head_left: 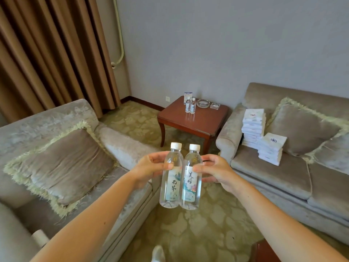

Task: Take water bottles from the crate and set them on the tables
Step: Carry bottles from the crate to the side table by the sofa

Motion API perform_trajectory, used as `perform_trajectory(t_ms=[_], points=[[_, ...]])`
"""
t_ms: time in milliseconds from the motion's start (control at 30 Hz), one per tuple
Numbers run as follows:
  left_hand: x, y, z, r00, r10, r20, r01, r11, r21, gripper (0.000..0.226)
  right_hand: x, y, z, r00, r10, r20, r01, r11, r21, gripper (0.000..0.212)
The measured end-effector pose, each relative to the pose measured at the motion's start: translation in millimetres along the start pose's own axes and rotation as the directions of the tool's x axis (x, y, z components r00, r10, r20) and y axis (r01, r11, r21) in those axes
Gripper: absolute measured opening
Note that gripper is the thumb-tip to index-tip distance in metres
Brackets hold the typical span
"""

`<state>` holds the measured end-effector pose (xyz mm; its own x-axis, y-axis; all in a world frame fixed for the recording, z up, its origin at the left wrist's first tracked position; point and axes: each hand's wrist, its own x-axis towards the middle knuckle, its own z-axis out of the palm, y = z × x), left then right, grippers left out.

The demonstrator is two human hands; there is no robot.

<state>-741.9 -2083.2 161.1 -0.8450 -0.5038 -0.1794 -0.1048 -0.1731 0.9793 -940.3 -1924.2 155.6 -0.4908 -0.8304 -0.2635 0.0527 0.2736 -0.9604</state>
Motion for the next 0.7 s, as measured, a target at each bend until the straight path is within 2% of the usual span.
perform_trajectory(t_ms=[233, 467, 700], points=[[170.1, 25.5, -46.3, 1.0, 0.005, 0.028, -0.005, 1.0, 0.017, 0.062, 148.6, -37.6, -39.3, 0.998, 0.001, -0.065, -0.001, 1.0, 0.006, 0.056], [332.3, 69.0, -81.2, 0.999, -0.017, 0.052, 0.014, 0.998, 0.057, 0.048, 282.6, -79.0, -77.6, 0.988, 0.02, -0.154, -0.017, 1.0, 0.023, 0.05], [458.9, 88.5, -95.1, 0.994, -0.057, 0.093, 0.045, 0.991, 0.125, 0.048, 386.3, -93.7, -118.7, 0.977, 0.065, -0.203, -0.054, 0.997, 0.061, 0.049]])
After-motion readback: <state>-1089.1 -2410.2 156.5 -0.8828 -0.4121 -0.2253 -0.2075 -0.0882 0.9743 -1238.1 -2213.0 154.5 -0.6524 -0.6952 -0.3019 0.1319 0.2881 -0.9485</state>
